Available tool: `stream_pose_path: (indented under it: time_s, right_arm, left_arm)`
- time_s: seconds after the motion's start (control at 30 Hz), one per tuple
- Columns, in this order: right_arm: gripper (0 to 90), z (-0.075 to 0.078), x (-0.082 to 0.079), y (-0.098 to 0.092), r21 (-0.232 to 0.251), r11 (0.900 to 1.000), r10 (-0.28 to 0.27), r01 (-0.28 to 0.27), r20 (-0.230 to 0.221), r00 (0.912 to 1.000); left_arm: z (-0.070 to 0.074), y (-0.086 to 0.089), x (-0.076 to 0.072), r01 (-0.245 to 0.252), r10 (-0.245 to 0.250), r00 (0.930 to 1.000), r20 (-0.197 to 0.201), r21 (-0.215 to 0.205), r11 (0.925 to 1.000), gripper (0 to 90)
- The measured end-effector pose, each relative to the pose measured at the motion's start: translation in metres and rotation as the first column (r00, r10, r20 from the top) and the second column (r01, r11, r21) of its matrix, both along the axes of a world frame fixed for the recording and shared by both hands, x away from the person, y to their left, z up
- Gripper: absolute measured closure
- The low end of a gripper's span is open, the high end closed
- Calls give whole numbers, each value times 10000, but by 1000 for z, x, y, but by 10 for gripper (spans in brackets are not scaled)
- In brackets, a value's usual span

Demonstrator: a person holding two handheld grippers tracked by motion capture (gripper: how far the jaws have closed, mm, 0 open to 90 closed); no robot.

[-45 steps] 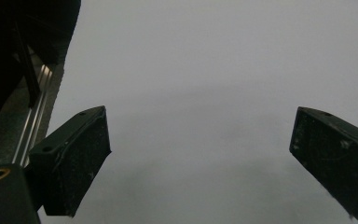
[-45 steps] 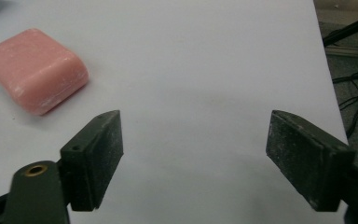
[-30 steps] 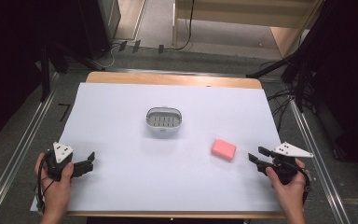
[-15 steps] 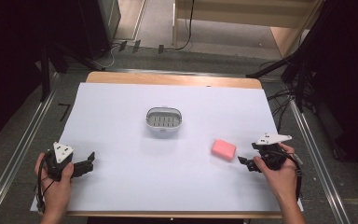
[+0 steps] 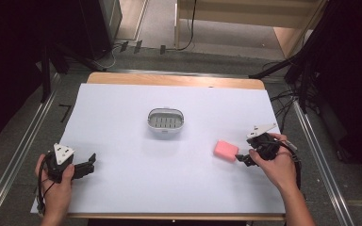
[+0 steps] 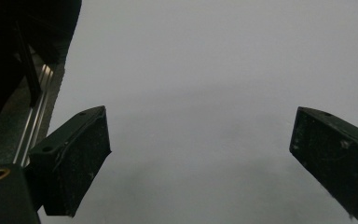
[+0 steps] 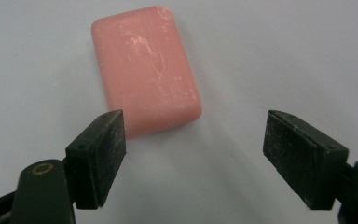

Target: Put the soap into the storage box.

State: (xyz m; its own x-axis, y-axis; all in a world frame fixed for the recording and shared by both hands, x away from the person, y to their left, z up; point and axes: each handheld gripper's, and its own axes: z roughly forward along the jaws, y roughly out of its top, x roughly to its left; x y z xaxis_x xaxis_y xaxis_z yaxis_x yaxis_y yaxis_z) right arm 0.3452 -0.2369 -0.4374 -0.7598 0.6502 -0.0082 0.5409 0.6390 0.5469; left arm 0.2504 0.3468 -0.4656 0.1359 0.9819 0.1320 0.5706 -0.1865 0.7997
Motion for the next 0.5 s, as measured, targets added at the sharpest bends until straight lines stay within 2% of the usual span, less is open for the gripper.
stream_pose_path:
  time_s: [0.5]
  right_arm:
    - [211, 3, 15, 28, -546, 9950, 808, -838, -554, 9952]
  left_arm:
    - [0, 0, 0, 7, -7, 10000, -4, -7, 10000, 55]
